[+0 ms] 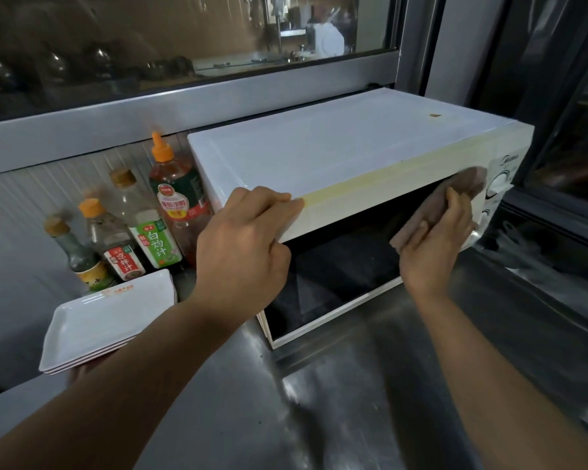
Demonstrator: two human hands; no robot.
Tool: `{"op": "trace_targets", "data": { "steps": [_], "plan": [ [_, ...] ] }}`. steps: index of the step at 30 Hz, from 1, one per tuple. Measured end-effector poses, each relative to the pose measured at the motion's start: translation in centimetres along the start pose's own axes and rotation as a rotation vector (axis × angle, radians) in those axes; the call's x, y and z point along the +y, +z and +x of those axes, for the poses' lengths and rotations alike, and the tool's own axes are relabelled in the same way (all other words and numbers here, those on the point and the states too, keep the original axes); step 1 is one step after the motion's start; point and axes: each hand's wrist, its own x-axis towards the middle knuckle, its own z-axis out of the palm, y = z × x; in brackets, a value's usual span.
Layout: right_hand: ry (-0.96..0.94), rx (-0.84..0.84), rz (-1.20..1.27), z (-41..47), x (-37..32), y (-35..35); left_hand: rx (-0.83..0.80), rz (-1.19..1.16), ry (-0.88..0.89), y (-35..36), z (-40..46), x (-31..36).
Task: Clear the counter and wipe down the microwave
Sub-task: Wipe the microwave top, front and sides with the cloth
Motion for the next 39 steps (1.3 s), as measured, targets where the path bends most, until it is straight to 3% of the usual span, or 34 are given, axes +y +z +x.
{"op": "trace_targets", "data": {
  "steps": [6, 12, 19, 23, 28, 33, 39],
  "plan": [
    [0.229, -0.090, 0.023, -5.3, 4.6, 1.2, 0.056, 0.007, -0.014, 0.7, -0.2, 0.0],
    [0.259, -0.073, 0.064, -4.3, 2.7, 1.0, 0.089, 0.013, 0.002, 0.7, -0.1, -0.1],
    [0.044, 0.026, 0.255, -2.8, -4.0, -0.3, 0.073, 0.032, 0.013, 0.5, -0.1, 0.0],
    [-0.014, 0.039, 0.266, -4.7, -3.2, 1.2, 0.089, 0.029, 0.023, 0.9, -0.3, -0.3],
    [0.226, -0.129, 0.183, -9.3, 1.5, 2.5, 0.093, 0.029, 0.027, 1.1, -0.4, -0.5],
    [0.328, -0.214, 0.156, -8.3, 1.5, 1.7, 0.087, 0.034, 0.023, 1.0, -0.3, -0.4],
    [0.076, -0.034, 0.277, -5.5, -5.5, 0.0, 0.070, 0.035, 0.031, 0.8, -0.3, -0.4]
  ]
}}
